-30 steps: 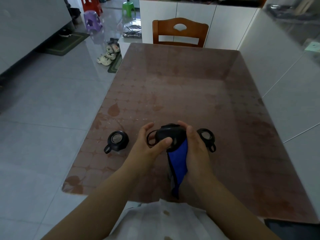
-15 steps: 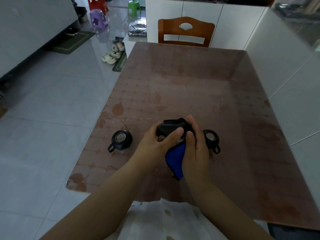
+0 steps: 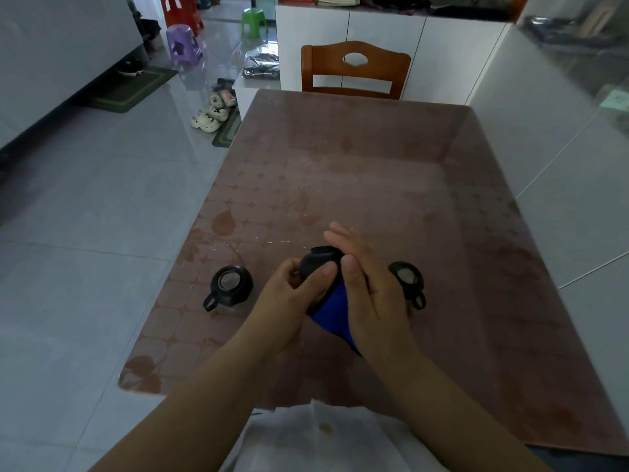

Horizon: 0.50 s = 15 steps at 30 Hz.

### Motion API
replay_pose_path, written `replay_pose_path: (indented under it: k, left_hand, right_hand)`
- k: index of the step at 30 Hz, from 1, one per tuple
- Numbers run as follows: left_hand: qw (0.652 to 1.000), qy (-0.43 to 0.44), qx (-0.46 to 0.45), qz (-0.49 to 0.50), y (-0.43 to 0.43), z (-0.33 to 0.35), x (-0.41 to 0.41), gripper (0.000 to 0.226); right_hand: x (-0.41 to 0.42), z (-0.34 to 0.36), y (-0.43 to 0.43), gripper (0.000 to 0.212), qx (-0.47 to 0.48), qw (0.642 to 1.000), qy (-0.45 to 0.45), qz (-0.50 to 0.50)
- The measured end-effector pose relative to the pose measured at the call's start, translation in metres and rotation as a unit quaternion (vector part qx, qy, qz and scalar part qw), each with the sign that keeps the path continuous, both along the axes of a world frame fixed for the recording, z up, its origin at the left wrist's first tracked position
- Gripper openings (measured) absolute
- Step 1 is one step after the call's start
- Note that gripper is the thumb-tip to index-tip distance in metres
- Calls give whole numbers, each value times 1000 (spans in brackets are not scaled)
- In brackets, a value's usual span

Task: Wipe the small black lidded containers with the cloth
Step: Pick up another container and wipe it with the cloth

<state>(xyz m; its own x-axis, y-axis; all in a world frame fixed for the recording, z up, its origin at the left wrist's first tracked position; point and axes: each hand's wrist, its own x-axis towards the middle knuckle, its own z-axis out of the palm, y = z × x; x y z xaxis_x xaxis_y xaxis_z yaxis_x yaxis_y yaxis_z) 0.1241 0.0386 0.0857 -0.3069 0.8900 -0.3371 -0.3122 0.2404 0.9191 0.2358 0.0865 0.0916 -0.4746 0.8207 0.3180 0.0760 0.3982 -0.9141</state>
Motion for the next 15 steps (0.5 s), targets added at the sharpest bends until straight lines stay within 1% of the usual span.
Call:
replay_pose_path:
  k: [1,3,4,6,7,9,10,13,14,15]
  left_hand:
    - [1000,-2,8,-12,0,1,-2,93]
    - [999,-8,25,-25,0,1,-6,104]
    - [999,-14,32,-28,0,2,-7,105]
    - [998,-15,34,-42,1,2,-9,98]
    - [998,-26,34,-41,1,2,-8,89]
    - [996,-76,32,-27,1,3,-5,69]
    - [995,-94,28,-20,1,2,-3,65]
    - [993,-119,20,-13,3,-1,1,68]
    - [990,-139,25,-16,2,-1,1,68]
    - [986,-160,32,-17,1,0,2,63]
  right_hand:
    - [1,-1,3,34,-29,999,22,-7]
    - [5,-3,8,36,-116,991,72,-13]
    - [6,-4,10,38,-147,985,86,-10]
    - [9,-7,13,37,-166,982,85,-8]
    - [11,-7,13,35,-165,983,79,-11]
    - [14,-6,12,32,-157,985,74,-17]
    - [16,-5,10,33,-144,987,73,-18]
    - [13,-1,0,40,-51,998,36,21]
    - [11,-3,-1,41,-30,999,21,27]
    - [10,-5,-1,42,-27,999,16,22]
